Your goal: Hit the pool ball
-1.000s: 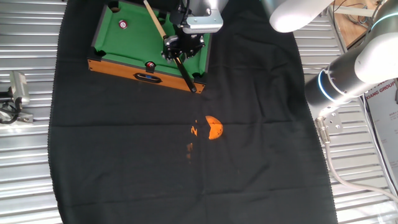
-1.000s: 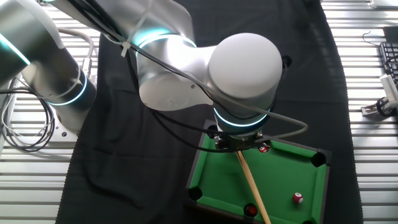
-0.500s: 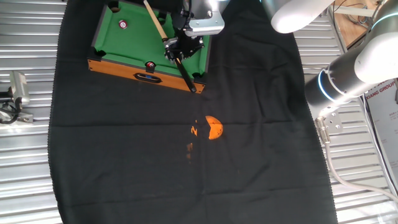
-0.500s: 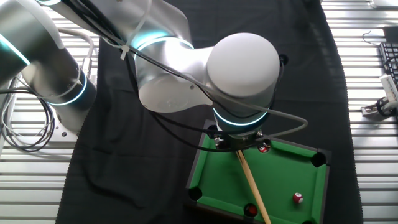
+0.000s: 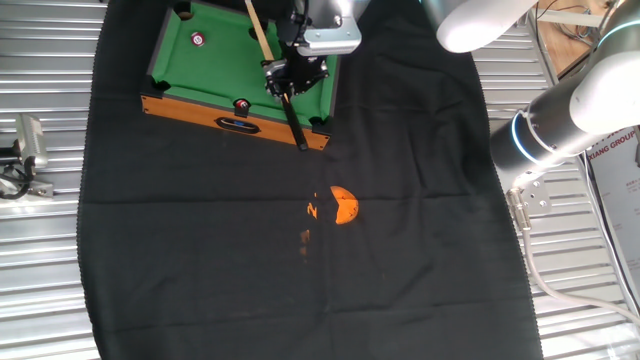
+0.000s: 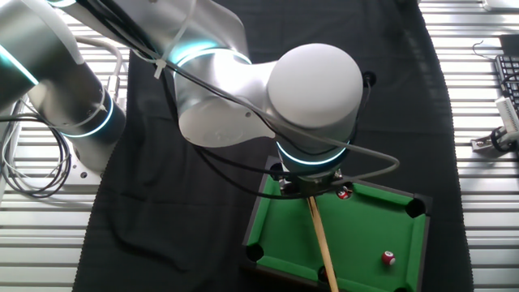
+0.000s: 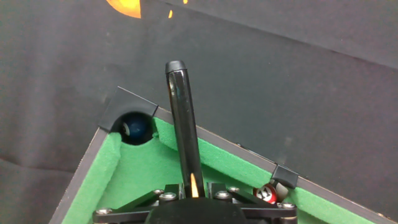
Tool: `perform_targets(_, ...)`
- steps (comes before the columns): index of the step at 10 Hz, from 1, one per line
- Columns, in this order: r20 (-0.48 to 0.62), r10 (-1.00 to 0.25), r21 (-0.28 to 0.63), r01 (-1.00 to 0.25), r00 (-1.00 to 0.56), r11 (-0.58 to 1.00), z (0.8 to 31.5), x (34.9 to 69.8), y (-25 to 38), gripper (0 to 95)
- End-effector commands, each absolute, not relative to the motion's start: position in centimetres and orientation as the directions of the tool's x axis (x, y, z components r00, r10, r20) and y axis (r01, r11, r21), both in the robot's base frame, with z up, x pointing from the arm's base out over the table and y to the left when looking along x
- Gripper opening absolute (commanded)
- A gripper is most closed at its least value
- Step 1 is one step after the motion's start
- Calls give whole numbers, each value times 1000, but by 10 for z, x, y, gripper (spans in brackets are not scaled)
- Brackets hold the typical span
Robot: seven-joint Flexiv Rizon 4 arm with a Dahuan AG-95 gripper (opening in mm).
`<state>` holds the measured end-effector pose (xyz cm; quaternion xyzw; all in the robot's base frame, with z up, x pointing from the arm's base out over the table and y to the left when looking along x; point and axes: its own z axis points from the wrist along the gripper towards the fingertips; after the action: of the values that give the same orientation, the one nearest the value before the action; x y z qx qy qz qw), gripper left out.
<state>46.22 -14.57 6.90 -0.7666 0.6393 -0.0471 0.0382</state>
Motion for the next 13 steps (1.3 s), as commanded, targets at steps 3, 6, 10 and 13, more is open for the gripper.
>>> perform_targets(3, 19, -986, -122, -979, 164, -166, 69, 462, -146, 0)
perform_targets(6, 10, -987, -117, -980, 162, -162, 72, 463, -143, 0)
perform_targets(10, -2, -987, -105, -982, 161, -160, 82, 468, -124, 0)
perform_targets(13, 13, -981, -104, -976, 191, -191, 87, 473, -107, 0)
